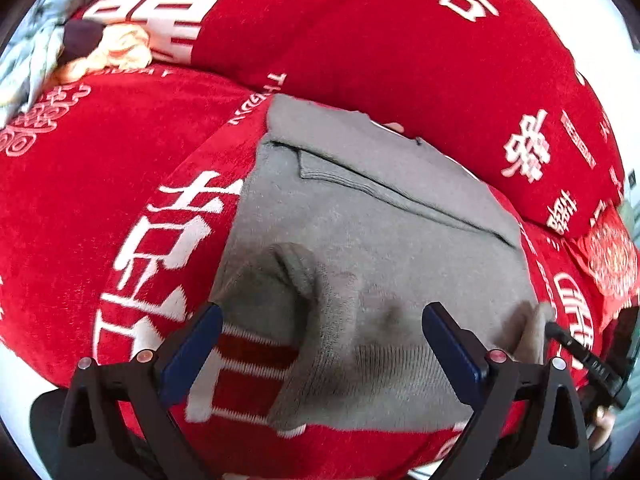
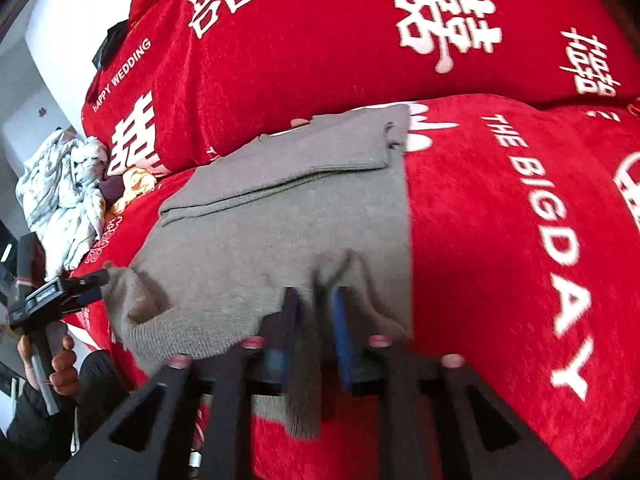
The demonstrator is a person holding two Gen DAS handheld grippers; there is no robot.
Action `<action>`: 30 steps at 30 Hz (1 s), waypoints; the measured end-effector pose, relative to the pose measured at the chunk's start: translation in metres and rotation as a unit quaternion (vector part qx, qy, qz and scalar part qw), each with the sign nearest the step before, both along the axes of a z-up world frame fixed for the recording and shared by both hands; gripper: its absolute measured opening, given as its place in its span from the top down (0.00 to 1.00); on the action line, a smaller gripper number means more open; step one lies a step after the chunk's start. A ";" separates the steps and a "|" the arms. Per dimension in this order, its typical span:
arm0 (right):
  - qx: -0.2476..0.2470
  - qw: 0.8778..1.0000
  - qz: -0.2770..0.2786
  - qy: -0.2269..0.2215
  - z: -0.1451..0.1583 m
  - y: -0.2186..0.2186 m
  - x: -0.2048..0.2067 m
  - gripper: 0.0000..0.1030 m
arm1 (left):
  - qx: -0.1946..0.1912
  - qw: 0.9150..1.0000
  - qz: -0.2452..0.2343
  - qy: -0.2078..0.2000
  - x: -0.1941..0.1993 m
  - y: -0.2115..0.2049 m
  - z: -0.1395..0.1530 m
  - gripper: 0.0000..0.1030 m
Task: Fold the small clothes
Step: 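Lay the hem over the collar with both grippers, folding the sweater in half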
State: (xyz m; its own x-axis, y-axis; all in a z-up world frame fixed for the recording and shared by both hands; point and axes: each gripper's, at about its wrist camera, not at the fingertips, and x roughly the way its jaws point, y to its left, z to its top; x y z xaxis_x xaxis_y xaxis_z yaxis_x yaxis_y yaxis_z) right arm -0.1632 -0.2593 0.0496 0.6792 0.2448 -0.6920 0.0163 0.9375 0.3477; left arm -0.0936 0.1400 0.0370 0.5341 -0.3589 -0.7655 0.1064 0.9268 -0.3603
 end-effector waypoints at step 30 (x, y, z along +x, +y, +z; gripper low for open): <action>0.060 0.994 0.072 0.049 -0.033 0.019 0.004 0.90 | 0.014 0.998 -0.062 0.022 -0.019 -0.023 -0.031 0.87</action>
